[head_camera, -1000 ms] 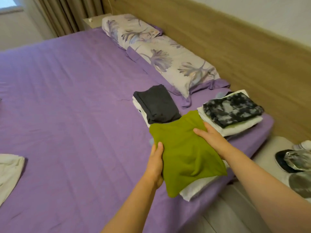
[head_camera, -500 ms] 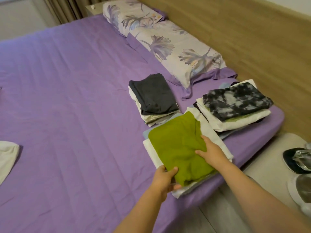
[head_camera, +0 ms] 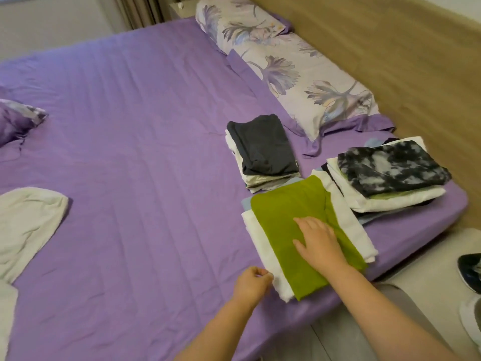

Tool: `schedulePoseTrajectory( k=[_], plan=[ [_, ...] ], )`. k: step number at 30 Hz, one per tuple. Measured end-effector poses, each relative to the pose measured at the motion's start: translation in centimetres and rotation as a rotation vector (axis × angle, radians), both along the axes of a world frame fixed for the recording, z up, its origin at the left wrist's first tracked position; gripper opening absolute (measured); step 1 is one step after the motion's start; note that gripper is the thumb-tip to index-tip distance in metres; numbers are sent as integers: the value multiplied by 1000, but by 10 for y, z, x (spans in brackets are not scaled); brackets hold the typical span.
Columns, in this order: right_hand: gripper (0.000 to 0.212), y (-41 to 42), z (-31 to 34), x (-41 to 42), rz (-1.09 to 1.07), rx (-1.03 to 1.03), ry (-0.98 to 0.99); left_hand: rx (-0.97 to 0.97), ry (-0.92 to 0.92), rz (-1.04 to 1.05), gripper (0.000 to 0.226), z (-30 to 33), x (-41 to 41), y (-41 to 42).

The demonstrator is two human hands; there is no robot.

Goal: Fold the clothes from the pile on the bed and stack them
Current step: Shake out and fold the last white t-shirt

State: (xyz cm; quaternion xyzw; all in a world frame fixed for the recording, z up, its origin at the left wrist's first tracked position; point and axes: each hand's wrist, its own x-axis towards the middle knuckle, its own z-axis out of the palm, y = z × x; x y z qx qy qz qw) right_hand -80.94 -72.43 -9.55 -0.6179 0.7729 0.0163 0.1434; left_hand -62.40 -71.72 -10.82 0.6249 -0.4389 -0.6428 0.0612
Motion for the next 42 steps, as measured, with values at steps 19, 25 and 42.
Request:
schedulePoseTrajectory(
  k=[19, 25, 42],
  plan=[
    [51, -113, -30, 383, 367, 277, -193, -98, -349, 104, 16, -19, 378, -89],
    [50, -164, -43, 506, 438, 309, -225, -116, -401, 160, 18, -27, 500, -129],
    [39, -322, -77, 623, 407, 211, -299, -345, -392, 198, 18, -52, 644, -283]
  ],
)
